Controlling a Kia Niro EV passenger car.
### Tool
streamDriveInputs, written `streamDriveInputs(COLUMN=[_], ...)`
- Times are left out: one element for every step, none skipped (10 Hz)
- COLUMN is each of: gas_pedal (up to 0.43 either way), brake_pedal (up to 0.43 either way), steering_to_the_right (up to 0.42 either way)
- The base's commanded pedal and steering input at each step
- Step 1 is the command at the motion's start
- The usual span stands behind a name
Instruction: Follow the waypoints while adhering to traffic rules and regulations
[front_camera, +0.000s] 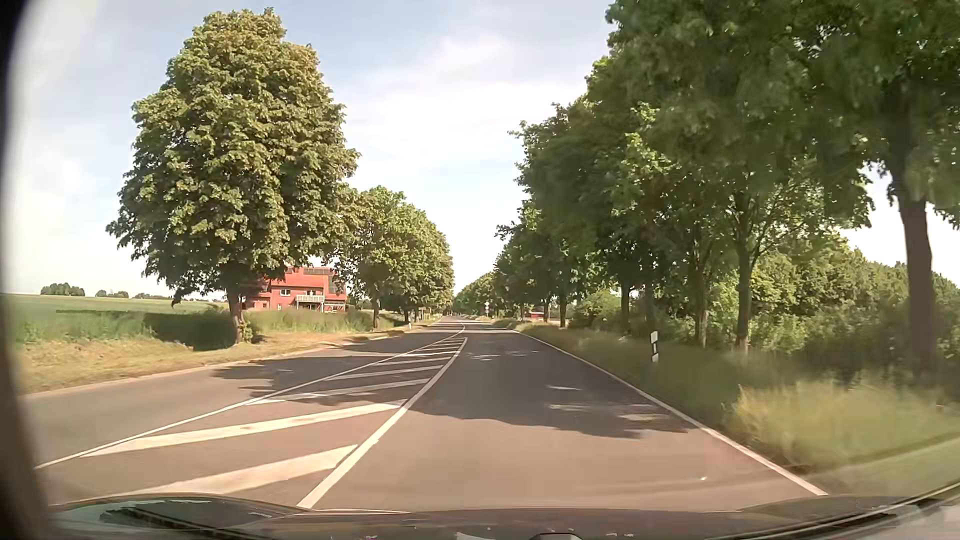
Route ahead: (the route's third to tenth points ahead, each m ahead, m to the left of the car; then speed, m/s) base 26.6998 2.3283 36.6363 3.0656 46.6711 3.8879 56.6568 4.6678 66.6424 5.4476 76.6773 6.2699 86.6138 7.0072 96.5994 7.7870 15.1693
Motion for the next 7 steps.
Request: streamDriveInputs(gas_pedal=[0.15, 0.15, 0.15, 0.15, 0.15, 0.15, 0.15], brake_pedal=[0.0, 0.0, 0.0, 0.0, 0.0, 0.0, 0.0], steering_to_the_right=[-0.011, -0.011, -0.011, -0.011, -0.011, -0.011, -0.012])
